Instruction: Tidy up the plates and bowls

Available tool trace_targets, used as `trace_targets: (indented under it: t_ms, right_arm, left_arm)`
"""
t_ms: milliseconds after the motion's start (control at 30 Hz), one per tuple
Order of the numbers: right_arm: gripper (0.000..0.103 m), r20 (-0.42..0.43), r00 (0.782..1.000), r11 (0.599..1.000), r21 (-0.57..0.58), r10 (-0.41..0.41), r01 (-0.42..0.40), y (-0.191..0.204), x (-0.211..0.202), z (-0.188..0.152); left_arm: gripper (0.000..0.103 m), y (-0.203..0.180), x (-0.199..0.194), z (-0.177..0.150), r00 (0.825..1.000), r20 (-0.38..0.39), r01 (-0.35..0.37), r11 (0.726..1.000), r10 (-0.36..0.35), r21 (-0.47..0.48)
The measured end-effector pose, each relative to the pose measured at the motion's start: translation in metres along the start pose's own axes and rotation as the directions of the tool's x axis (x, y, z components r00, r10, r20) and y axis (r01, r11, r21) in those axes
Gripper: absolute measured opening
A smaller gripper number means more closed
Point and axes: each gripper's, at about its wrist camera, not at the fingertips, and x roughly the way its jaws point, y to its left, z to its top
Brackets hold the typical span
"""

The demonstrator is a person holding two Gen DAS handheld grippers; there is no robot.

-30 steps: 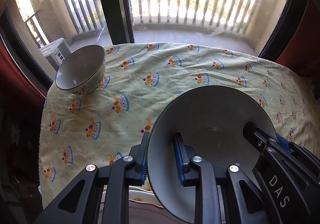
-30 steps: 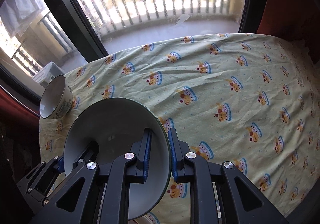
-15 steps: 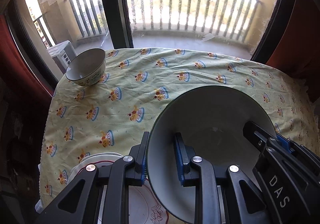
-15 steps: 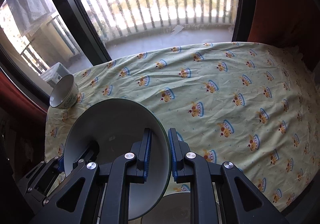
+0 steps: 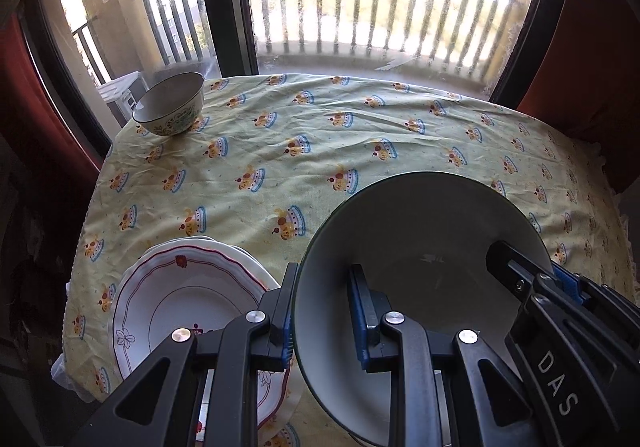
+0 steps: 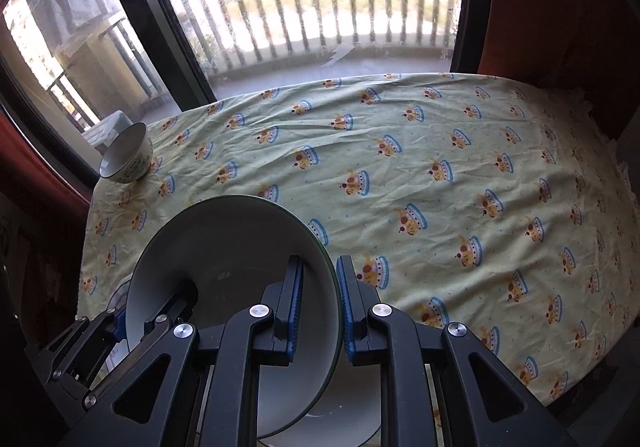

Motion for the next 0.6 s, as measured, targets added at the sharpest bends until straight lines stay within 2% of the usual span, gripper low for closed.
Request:
trace_targets:
  t_ms: [300, 600]
  right_arm:
    - [0.02, -0.029, 0.999, 0.998, -0.066, -0.018, 0.016, -0.015, 0.002, -0.025]
    - [0.02, -0.077, 0.996, 0.991, -0.133, -0.033, 0.022, -0.019, 0.017, -0.043]
  left_arm:
    - [0.022, -0.013, 0.005, -0.031, 0.999, -0.039, 0.005, 0.999, -0.006, -0.035]
    - [0.022, -0.017, 0.018, -0.055, 0.997, -0.07, -0.024, 0.997, 0.019, -0.075]
